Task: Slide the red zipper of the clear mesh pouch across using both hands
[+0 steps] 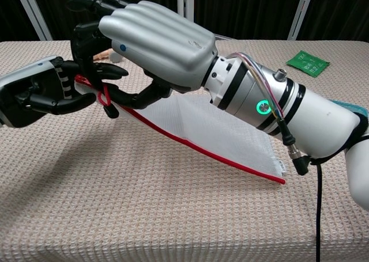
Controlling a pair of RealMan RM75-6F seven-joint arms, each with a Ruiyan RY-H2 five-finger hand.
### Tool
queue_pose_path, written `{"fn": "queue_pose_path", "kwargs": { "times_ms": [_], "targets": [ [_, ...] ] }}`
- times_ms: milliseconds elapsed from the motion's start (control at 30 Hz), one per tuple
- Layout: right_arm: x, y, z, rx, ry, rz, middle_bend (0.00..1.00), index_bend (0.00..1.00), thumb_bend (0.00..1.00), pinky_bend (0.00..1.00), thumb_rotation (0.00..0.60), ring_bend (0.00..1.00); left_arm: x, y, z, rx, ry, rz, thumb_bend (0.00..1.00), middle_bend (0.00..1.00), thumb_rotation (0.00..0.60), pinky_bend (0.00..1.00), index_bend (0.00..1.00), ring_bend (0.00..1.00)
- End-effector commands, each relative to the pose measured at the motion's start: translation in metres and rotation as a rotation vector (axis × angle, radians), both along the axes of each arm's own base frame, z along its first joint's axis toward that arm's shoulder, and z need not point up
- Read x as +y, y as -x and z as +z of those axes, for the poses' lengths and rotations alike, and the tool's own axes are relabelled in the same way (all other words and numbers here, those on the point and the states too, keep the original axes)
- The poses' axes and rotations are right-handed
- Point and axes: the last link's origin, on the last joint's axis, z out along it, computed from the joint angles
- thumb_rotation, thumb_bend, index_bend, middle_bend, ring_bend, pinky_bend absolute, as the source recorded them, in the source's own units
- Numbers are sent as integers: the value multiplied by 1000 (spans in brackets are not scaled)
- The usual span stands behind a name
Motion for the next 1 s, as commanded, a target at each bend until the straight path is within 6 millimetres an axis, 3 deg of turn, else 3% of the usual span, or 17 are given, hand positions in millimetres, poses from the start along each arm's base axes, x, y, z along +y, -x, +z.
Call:
{"fn": "queue_pose_path", "kwargs": {
  "times_ms": [33,567,1000],
  "targets": [
    [1,1,-1,-3,7,3,294,958,521,0,600,0,-1,0,1,-35,19,8,454,206,600,135,660,105],
    [3,10,-2,7,34,9,291,970,520,0,600,0,1,2,7,-125,60,42,475,207,600,135,665,105],
    [10,31,7,20,57,-3,293,975,521,0,600,0,11,11,13,-144,24,109,483,207,600,135,666,105]
  ]
}}
